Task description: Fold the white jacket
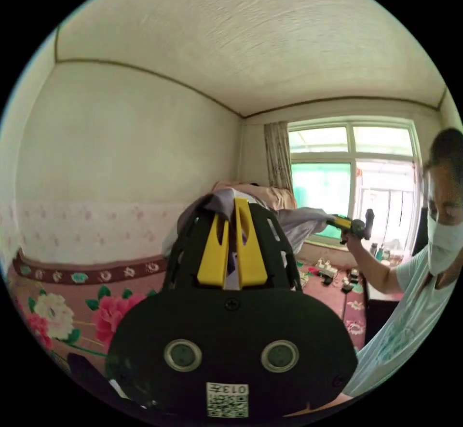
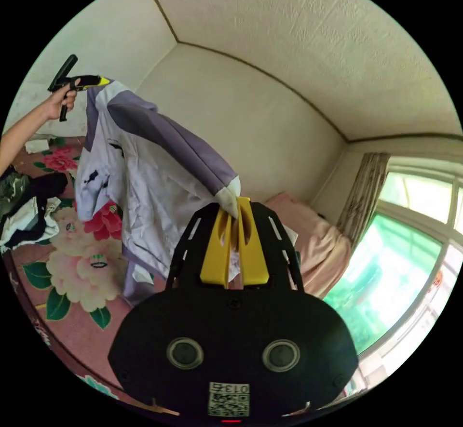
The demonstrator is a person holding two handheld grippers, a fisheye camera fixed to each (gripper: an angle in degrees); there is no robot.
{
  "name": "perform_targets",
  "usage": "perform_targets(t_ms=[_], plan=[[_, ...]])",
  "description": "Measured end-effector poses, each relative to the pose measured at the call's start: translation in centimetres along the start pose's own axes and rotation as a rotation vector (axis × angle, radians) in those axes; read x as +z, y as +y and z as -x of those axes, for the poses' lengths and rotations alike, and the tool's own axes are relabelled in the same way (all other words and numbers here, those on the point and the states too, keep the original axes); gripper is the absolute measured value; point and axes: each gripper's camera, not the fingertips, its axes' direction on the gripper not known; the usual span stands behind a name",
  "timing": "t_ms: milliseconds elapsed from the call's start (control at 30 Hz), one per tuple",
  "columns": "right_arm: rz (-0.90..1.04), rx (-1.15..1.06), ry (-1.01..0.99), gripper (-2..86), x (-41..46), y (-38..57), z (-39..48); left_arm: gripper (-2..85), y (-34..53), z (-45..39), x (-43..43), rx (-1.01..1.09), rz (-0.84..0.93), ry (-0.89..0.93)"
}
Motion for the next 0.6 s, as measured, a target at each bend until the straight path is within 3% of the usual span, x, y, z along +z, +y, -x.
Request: perform_targets(t_ms=[167, 333, 433, 533, 600], plan=[[-0.091, -0.074, 0.022, 1.9, -8.9, 2.5, 0.2, 1.1, 4.3, -9.3, -6.6, 0.106, 0.027, 0.04], [0.099, -0.195, -0.086, 1.5, -12.0, 8.5, 5.1, 1.0, 15.8, -14.3, -9.8, -0.01, 0.162, 0.025], [0.309, -0.333, -0.152, 1.3, -11.5, 14.0, 11.0, 0.8, 26.2, -16.3, -9.3, -0.173, 0.346, -0.011], [0.617, -0.423, -0.261, 1.2, -8.4, 21.8, 17.4, 0.8, 39.3, -16.8, -6.6, -0.469, 0.603, 0.024], [0.872, -0.334, -0.447, 1.3, -5.4, 29.3, 21.5, 0.8, 50.3, -18.4, -3.4, -0.586, 0.903, 0.009]])
